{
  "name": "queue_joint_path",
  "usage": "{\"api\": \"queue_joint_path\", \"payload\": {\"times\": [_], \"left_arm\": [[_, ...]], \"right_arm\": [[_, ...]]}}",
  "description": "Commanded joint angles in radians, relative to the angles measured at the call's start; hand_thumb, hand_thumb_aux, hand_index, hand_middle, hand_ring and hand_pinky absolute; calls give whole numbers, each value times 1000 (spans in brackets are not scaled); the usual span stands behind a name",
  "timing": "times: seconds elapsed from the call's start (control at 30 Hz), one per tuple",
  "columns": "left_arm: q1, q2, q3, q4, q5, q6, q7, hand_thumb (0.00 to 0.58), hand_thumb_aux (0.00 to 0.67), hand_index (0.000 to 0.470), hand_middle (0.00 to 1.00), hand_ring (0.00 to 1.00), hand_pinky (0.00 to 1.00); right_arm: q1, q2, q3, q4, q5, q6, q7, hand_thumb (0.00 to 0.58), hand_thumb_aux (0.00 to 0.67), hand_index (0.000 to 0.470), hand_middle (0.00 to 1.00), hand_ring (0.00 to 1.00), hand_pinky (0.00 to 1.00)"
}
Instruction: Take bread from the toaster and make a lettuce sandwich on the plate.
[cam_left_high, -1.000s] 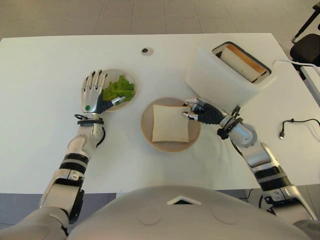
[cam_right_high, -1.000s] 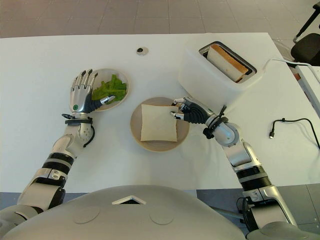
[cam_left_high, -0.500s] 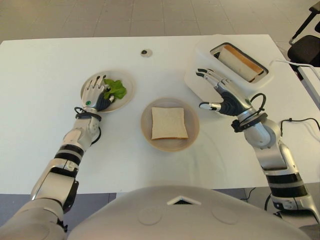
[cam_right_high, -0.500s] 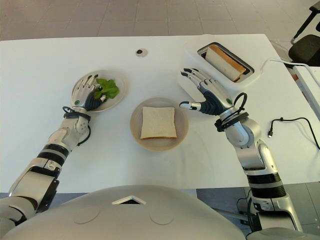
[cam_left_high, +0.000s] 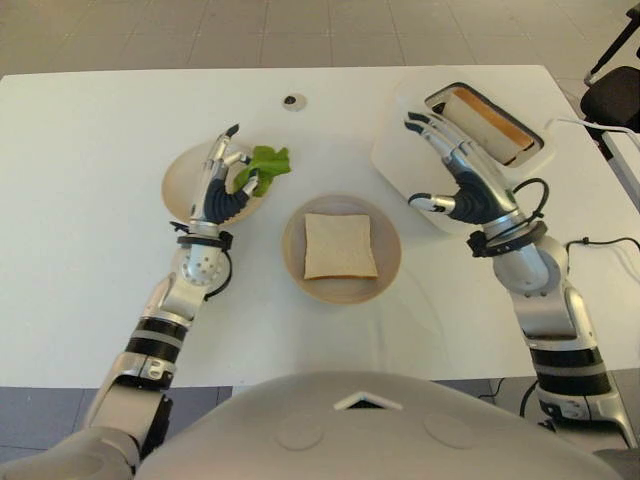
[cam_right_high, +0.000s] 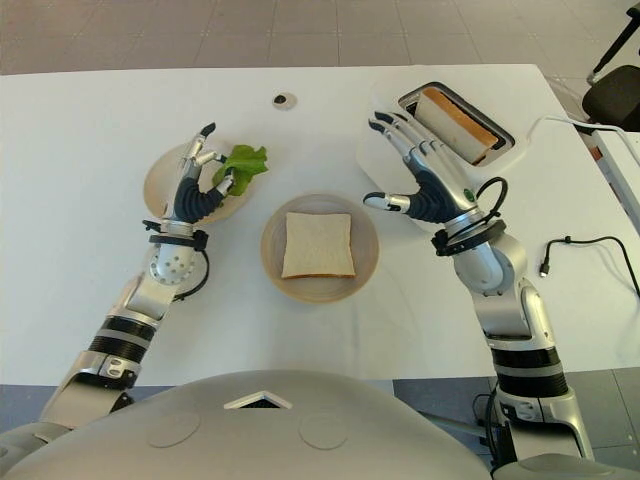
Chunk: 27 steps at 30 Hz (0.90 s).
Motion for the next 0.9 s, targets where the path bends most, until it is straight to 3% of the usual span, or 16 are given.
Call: {"api": "queue_joint_path", "payload": {"times": [0.03, 0.27, 0.47, 0.53, 0.6, 0.67, 0.7, 0.73, 0.8, 0.9], "left_arm": [[38, -32, -70, -42, -37, -42, -116, 580, 670, 470, 0, 0, 0], [56, -35, -266, 37, 82, -95, -302, 580, 670, 470, 0, 0, 0], [12, -45, -299, 173, 190, -88, -260, 580, 670, 470, 0, 0, 0], [1, -45, -299, 189, 208, -86, -242, 572, 594, 417, 0, 0, 0], [0, -43, -293, 189, 219, -84, -228, 531, 476, 334, 0, 0, 0], [6, -41, -283, 170, 227, -80, -213, 445, 347, 243, 0, 0, 0], [10, -40, -278, 157, 231, -76, -206, 268, 179, 125, 0, 0, 0], [14, -40, -273, 139, 233, -72, -203, 168, 105, 74, 0, 0, 0], [20, -41, -266, 108, 232, -65, -201, 116, 71, 50, 0, 0, 0], [37, -42, -256, 84, 231, -62, -190, 144, 89, 63, 0, 0, 0]], "right_arm": [[25, -13, -82, -40, 47, 7, 4, 0, 0, 0, 0, 0, 0], [14, -40, -368, -120, 86, 74, -46, 0, 0, 0, 0, 0, 0], [-32, -109, -437, -9, -1, 113, -74, 0, 0, 0, 0, 0, 0], [-24, -133, -417, 46, -57, 126, -77, 0, 0, 0, 0, 0, 0], [-17, -157, -380, 114, -101, 140, -63, 0, 0, 0, 0, 0, 0], [-27, -174, -315, 203, -140, 142, -50, 0, 0, 0, 0, 0, 0], [-38, -179, -280, 244, -153, 136, -46, 0, 0, 0, 0, 0, 0], [-52, -183, -245, 276, -169, 132, -44, 0, 0, 0, 0, 0, 0], [-73, -182, -191, 302, -183, 124, -43, 0, 0, 0, 0, 0, 0], [-111, -175, -123, 302, -190, 120, -32, 0, 0, 0, 0, 0, 0]]}}
